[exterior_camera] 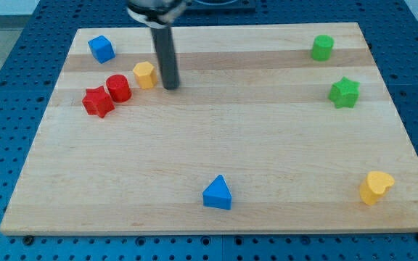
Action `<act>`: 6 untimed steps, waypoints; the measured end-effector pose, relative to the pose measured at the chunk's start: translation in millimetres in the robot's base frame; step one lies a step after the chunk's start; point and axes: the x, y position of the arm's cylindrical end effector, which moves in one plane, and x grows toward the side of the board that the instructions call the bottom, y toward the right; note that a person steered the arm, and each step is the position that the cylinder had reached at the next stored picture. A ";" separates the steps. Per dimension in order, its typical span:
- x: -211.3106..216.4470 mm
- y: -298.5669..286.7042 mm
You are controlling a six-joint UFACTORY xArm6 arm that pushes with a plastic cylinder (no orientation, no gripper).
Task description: Slide the arm to the bottom right of the blue triangle
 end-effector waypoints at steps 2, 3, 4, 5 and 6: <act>152.8 136.2; 188.5 139.3; 241.2 151.3; 242.6 164.3; 242.6 176.3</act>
